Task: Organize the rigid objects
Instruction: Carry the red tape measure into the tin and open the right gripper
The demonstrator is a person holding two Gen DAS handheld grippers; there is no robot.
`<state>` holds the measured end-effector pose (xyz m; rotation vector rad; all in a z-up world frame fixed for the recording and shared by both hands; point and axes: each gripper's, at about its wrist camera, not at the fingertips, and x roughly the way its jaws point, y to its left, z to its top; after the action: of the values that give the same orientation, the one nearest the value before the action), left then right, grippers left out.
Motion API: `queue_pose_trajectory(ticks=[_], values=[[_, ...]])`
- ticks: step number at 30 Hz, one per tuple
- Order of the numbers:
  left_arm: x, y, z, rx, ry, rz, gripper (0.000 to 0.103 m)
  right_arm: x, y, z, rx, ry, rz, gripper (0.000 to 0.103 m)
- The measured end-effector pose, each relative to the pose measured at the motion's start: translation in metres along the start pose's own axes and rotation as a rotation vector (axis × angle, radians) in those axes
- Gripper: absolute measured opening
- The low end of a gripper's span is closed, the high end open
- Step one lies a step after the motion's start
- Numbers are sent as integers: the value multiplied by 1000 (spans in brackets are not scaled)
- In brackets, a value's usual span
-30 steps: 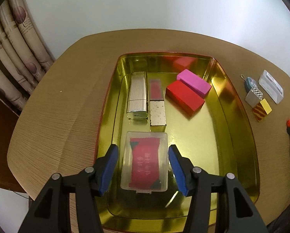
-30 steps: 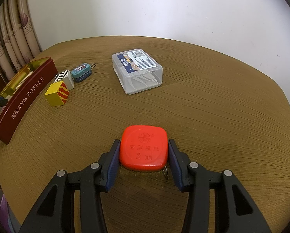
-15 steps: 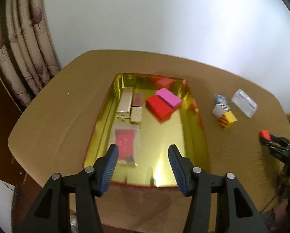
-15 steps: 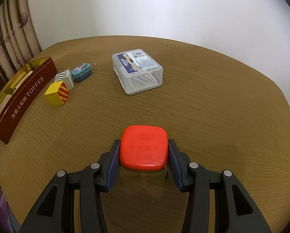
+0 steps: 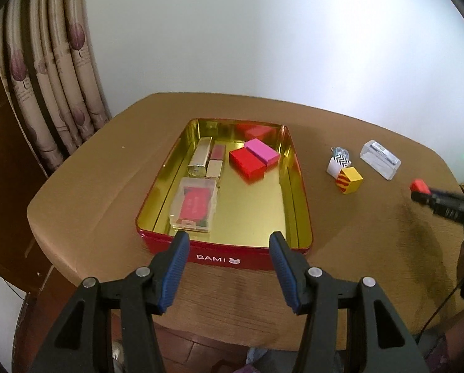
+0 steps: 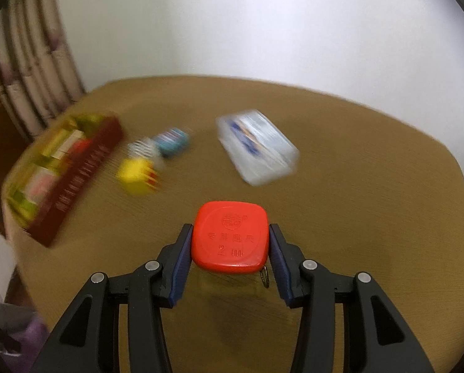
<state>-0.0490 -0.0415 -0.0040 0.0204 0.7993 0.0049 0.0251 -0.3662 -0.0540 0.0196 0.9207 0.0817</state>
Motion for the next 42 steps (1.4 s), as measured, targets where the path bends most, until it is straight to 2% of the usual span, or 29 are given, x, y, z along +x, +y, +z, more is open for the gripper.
queue_pose_trajectory(ticks=[4,8,11,16,23,29,37,42], values=[[-3,3,-1,-3,-21,12,55,-15,58,40,-101,-51,86,43],[1,15,-2,-48,-3,7,55,-5,125,80,-219,-67,160,43],[6,27,-3,-104,21,-13,55,25,169,105,-284,-28,197,43],[12,41,-2,-170,56,-43,55,79,209,134,-298,65,253,44],[17,48,-2,-200,88,-52,55,135,240,150,-331,157,238,44],[23,55,-2,-219,118,-62,55,162,246,154,-328,209,244,44],[35,67,-3,-267,158,-84,55,179,248,154,-318,237,251,44],[37,64,-2,-254,166,-82,55,175,240,158,-276,217,262,51]])
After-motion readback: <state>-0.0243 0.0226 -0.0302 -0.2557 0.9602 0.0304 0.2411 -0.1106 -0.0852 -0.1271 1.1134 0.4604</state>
